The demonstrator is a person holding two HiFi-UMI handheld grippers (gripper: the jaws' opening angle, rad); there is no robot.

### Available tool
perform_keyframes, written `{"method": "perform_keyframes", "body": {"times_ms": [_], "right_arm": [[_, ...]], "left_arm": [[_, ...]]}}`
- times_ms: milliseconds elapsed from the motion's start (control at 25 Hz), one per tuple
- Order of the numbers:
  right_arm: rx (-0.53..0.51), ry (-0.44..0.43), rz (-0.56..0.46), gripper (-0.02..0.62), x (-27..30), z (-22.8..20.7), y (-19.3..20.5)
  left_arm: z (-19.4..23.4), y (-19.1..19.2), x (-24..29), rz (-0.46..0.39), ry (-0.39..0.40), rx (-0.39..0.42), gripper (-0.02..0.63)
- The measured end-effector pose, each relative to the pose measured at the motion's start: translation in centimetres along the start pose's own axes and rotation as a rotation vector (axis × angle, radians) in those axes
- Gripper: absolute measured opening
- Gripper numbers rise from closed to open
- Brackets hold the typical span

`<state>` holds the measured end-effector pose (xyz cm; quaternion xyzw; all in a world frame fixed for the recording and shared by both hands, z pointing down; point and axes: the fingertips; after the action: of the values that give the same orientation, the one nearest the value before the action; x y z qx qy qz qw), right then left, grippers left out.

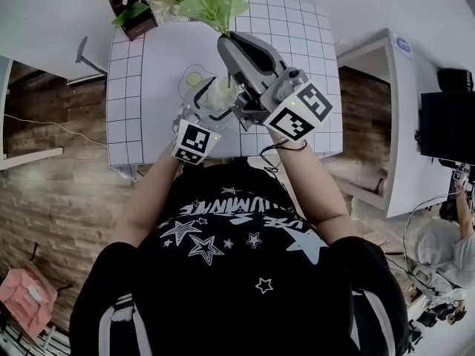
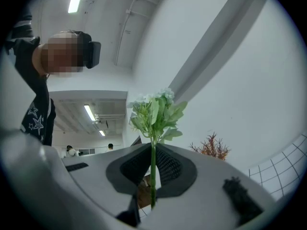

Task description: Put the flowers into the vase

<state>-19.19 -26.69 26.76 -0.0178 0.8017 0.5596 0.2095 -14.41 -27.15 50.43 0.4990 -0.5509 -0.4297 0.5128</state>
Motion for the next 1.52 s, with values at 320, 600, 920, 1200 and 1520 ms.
{"method": "perform_keyframes", "body": {"times_ms": [320,600,920,1200,1520], "right_arm": [[-0.02,-0.027,0.034,0.035,-2.0,0.5,1.9],[-0.031,0.004,0.075,0.04,-3.9,0.0,3.5],[-0.084,0.034,0.109,0.046,-5.9,0.3,4.6],[-0.23,0.028,0.181,0.051,-6.4,1.3,4.6],[-0.301,0.083,0.198,0.042,-5.9,1.6,5.0]], "left_arm": [[-0.1,-0.7,0.0,-0.013,0.007,0.013,0.387],[0.2,-0.5,0.1,-0.011,0.011,0.012,0.387],[0.1,-0.5,0.0,-0.013,0.014,0.015,0.387],[0.1,-0.4,-0.1,-0.016,0.014,0.009,0.387],[0.2,-0.5,0.2,-0.012,0.014,-0.004,0.387]]}}
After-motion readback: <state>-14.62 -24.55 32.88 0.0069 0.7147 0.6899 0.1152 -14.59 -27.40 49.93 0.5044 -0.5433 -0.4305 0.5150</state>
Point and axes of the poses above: the fingertips, and each gripper's own axes: x forward along the fingers, z to its left, y out of its underside, and after that the axes turned 5 degrees about -z, right-handed
